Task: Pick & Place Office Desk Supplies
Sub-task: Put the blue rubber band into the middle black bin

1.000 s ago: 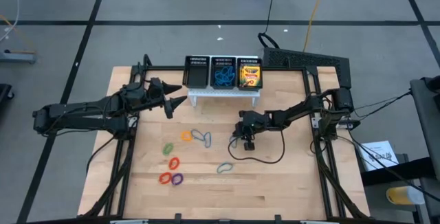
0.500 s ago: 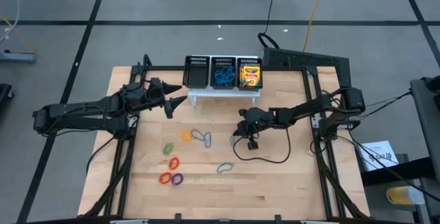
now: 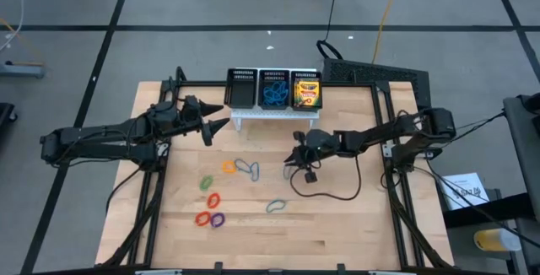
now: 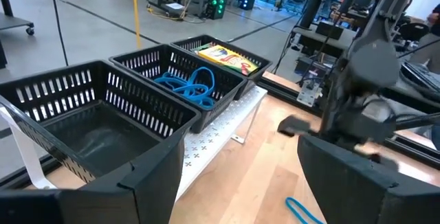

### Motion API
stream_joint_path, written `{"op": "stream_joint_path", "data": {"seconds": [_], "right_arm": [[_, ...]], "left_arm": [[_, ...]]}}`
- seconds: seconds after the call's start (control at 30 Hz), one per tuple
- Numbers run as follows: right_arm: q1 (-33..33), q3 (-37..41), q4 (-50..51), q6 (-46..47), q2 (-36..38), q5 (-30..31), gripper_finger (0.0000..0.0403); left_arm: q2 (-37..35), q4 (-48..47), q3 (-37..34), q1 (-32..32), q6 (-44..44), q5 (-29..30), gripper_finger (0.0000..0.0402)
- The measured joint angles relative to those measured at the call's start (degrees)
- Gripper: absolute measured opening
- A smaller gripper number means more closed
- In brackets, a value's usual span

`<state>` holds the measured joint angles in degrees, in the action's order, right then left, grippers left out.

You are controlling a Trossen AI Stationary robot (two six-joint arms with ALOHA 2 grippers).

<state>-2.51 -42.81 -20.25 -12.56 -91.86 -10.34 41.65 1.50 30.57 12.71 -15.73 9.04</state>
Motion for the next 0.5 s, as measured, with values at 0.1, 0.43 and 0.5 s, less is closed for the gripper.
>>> {"op": "stream_joint_path", "data": {"seconds": [0.1, 0.43, 0.5], "right_arm": [[-0.03, 0.00, 0.11, 1.16, -3.14, 1.61, 0.0108], [-0.54, -0.07, -0.12, -0.56, -9.76, 8.81, 0.0168], [-1.31, -0.11, -0.03, 0.09, -10.19, 8.04, 0.0159]], "left_arm": [[0.36, 0.07, 0.02, 0.00, -0.68, 0.00, 0.0294], [5.21, 0.11, 0.07, 0.00, -1.33, 0.00, 0.0294], [6.14, 0.50, 0.07, 0.00, -1.33, 0.02, 0.0294]]}}
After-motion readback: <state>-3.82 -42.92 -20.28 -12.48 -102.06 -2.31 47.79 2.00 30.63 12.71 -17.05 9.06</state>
